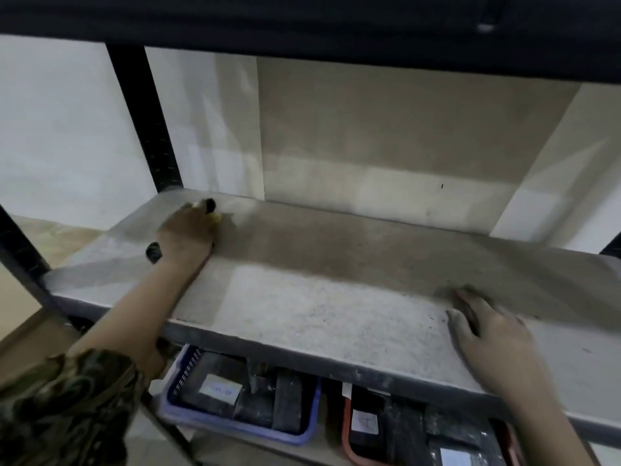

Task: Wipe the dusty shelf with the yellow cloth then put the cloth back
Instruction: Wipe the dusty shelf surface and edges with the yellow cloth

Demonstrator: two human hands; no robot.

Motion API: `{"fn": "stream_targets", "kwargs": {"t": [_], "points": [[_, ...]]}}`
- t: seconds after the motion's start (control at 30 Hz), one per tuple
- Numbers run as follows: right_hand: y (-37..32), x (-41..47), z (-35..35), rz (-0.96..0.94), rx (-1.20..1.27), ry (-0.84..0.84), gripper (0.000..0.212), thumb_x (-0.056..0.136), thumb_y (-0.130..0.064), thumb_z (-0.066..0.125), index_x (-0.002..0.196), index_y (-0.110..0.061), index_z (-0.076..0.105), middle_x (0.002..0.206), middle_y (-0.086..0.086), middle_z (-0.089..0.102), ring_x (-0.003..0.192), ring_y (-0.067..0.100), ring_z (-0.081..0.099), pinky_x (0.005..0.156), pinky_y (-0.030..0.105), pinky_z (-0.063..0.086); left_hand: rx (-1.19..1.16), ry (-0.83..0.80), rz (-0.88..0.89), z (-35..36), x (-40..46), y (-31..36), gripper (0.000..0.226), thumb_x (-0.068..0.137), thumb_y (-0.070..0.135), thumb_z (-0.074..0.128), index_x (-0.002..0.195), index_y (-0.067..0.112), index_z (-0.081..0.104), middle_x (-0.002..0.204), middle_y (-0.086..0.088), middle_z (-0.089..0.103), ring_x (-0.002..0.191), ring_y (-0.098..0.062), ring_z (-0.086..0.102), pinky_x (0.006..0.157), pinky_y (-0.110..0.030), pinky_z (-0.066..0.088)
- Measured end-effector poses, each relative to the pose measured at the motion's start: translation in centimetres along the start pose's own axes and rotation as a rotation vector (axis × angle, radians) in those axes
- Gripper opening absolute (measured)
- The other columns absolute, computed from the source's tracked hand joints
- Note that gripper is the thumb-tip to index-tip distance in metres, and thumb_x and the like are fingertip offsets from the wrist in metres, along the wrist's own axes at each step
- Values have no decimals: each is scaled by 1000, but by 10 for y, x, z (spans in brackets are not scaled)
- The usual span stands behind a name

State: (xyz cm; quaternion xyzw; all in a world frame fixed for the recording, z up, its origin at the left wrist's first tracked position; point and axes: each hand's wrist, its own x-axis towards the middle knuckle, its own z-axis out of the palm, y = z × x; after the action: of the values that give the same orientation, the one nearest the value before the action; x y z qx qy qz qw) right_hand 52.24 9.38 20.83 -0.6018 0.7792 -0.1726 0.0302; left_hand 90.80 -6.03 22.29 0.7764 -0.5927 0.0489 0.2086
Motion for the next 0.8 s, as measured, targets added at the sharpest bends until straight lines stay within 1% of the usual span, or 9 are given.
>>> {"fn": "stream_targets", "kwargs": {"t": [0.07, 0.13, 0.2, 0.3, 0.4, 0.5, 0.6, 0.7, 0.8], "points": [[0, -1, 0, -1, -1, -2, 43, 90, -37, 46, 130, -21, 49, 141, 3, 48, 127, 27, 44, 106, 41, 35, -86, -35, 120, -5, -17, 45, 50, 91, 10, 47, 138, 27, 41, 141, -11, 45, 120, -33, 51, 90, -40, 44], [0, -2, 0, -4, 11, 0, 43, 90, -37, 45, 130, -21, 48, 142, 3, 47, 128, 27, 43, 107, 41, 35, -244, -61, 361, -7, -44, 100, 53, 91, 12, 51, 140, 28, 39, 151, -5, 34, 132, -26, 41, 103, -31, 35], [1, -3, -1, 1, 20, -3, 44, 91, -38, 45, 131, -22, 47, 142, 2, 46, 129, 27, 42, 107, 42, 34, -309, -172, 638, -5, -72, 155, 59, 89, 9, 52, 143, 26, 34, 156, -2, 22, 140, -20, 29, 110, -22, 21], [0, -3, -1, -1, 21, 1, 42, 90, -39, 44, 130, -24, 48, 142, 0, 47, 128, 24, 43, 107, 43, 35, -241, -324, 947, 13, -106, 219, 80, 81, -5, 56, 147, 26, 23, 159, 0, 8, 144, -21, 17, 112, -26, 26], [0, -4, -1, 11, 32, 18, 39, 89, -40, 45, 125, -26, 50, 136, 2, 52, 123, 25, 47, 103, 43, 39, -200, -419, 1068, 41, -118, 258, 67, 89, -2, 47, 147, 22, 25, 159, -4, 11, 144, -23, 18, 112, -35, 30], [-1, -4, -2, 21, 23, 12, 41, 89, -41, 43, 128, -28, 48, 138, 0, 50, 124, 24, 46, 106, 43, 36, -211, -451, 1052, 54, -112, 274, 51, 96, 16, 42, 146, 20, 29, 157, -7, 18, 144, -24, 18, 115, -38, 25], [0, -3, -2, 24, 17, -6, 44, 91, -41, 42, 132, -27, 45, 144, -3, 44, 130, 21, 41, 110, 41, 30, -229, -342, 1005, 67, -94, 277, 45, 96, 31, 41, 140, 19, 39, 152, -10, 32, 142, -26, 24, 115, -40, 22], [1, -3, -1, 19, 25, 3, 43, 90, -41, 43, 131, -28, 46, 144, -6, 43, 132, 18, 40, 111, 40, 29, -163, -250, 777, 78, -72, 277, 39, 94, 30, 43, 129, 16, 48, 143, -13, 41, 134, -32, 34, 106, -51, 32], [2, -3, 0, 19, 35, 5, 43, 91, -41, 43, 132, -28, 46, 145, -8, 42, 134, 14, 37, 113, 40, 25, -104, -204, 488, 79, -45, 264, 35, 95, 15, 36, 127, 13, 49, 138, -14, 41, 127, -35, 38, 95, -50, 39]]}}
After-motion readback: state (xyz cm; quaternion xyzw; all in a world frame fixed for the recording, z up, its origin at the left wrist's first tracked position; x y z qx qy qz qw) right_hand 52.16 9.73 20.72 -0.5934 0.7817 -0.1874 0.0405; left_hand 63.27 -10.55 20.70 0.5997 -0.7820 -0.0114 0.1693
